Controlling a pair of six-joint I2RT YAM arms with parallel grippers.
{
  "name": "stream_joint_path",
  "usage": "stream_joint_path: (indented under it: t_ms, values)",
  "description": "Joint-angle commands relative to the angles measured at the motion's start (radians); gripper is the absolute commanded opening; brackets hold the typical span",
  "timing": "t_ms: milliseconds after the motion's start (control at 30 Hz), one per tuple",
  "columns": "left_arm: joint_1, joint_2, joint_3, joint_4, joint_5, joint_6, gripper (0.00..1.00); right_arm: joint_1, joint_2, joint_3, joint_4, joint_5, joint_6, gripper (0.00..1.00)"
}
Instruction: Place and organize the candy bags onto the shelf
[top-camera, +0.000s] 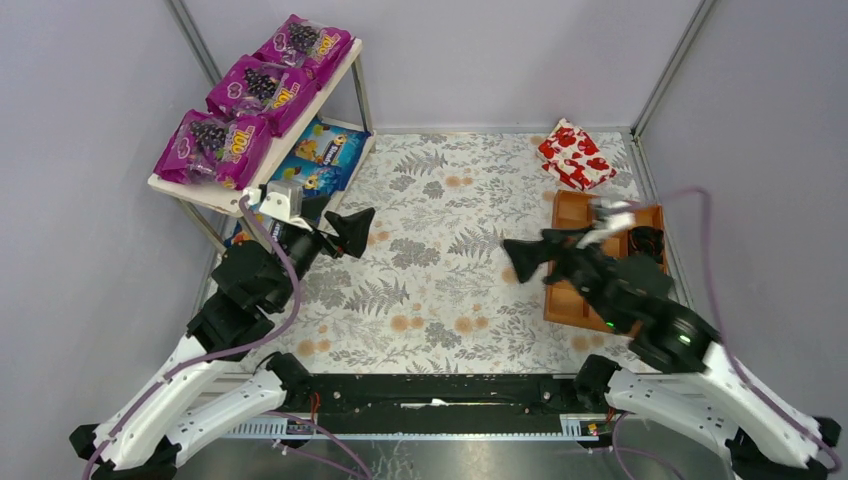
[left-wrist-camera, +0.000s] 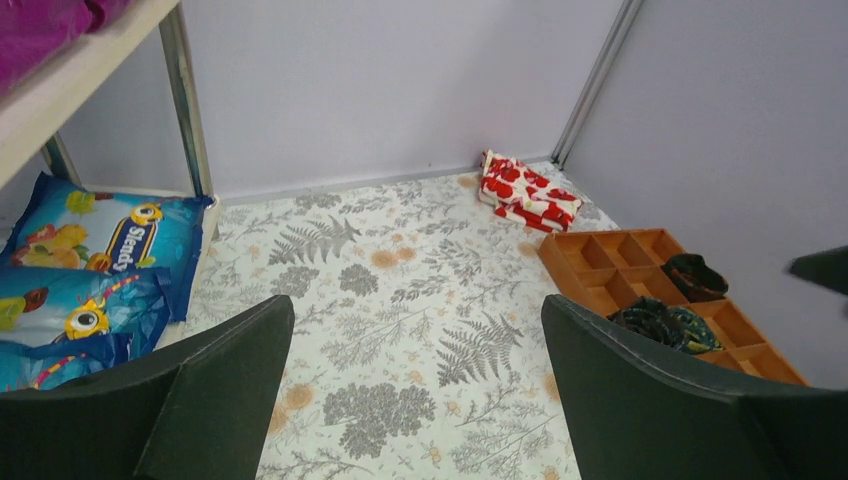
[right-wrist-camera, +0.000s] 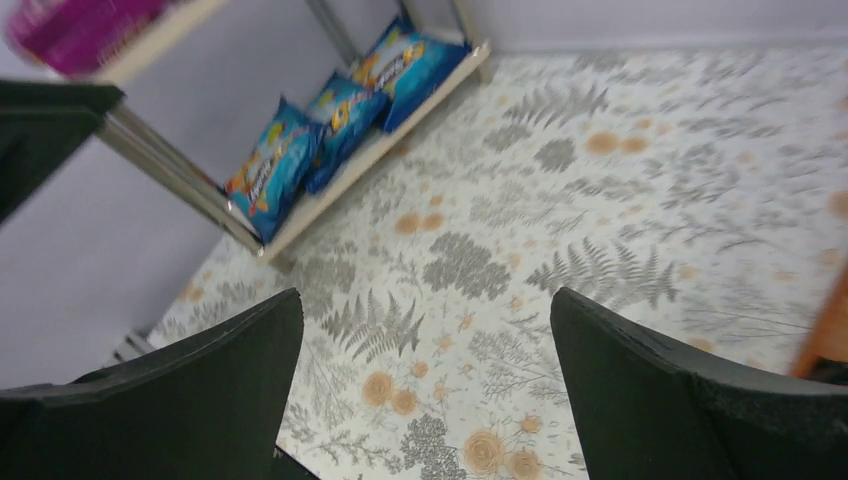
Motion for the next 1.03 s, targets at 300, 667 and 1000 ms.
stream_joint_path:
  t_ms: [300, 667, 1000]
  values:
    - [0.004, 0.175, 0.645, -0.193, 0.133, 0.073, 0.99, 0.004, -0.195, 0.480, -0.326, 0.174, -0.133, 1.00]
    - [0.005, 0.150, 0.670, -0.180, 0.064, 0.087, 0.99, 0.004, -0.224, 0.472, -0.269, 0.191, -0.200, 1.00]
    - [0.005, 0.140, 0.680, -0.219, 0.053, 0.118, 0.99, 0.004, -0.265, 0.395, -0.205, 0.225, -0.209, 1.00]
